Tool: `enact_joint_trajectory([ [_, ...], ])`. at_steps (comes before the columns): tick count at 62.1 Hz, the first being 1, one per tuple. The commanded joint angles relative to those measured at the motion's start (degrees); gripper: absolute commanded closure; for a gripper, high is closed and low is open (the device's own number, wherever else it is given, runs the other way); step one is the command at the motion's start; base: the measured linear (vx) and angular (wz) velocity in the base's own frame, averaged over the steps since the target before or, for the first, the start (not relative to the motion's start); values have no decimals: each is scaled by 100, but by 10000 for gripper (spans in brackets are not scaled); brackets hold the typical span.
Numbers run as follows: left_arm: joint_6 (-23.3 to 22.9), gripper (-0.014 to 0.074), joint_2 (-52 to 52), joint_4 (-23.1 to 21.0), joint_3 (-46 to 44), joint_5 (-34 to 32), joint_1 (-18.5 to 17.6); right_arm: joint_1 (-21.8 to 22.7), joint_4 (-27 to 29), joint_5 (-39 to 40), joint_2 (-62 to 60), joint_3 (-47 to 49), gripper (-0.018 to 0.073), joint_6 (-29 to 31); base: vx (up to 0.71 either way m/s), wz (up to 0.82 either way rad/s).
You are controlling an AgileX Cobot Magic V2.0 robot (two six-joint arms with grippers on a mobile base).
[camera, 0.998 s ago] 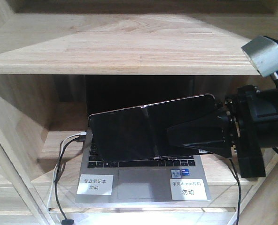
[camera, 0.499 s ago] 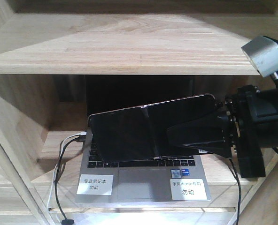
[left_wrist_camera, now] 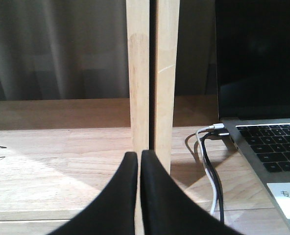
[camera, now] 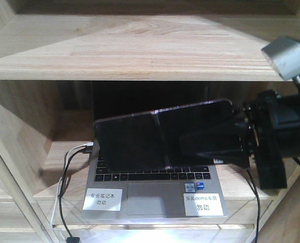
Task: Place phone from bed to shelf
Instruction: 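Drive up to the shelf holding the phone above the laptop, then raise the right gripper with the phone onto the upper shelf board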
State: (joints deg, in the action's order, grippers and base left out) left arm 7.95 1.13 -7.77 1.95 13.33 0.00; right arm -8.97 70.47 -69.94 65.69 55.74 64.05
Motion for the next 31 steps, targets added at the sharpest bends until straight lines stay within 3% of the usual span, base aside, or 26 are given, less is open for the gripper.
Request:
enact_joint_trajectory([
  [1,-22,596,34,-52,14,-421,-23,20,773,-323,-119,390,564,5,0,0],
  [18,-22,596,34,-52,14,-421,-23,20,791,-175,-119,1456,564,-51,0,0],
  [31,-22,596,34,-52,14,-421,-23,20,641,844,-100,2179,564,-239,0,0],
])
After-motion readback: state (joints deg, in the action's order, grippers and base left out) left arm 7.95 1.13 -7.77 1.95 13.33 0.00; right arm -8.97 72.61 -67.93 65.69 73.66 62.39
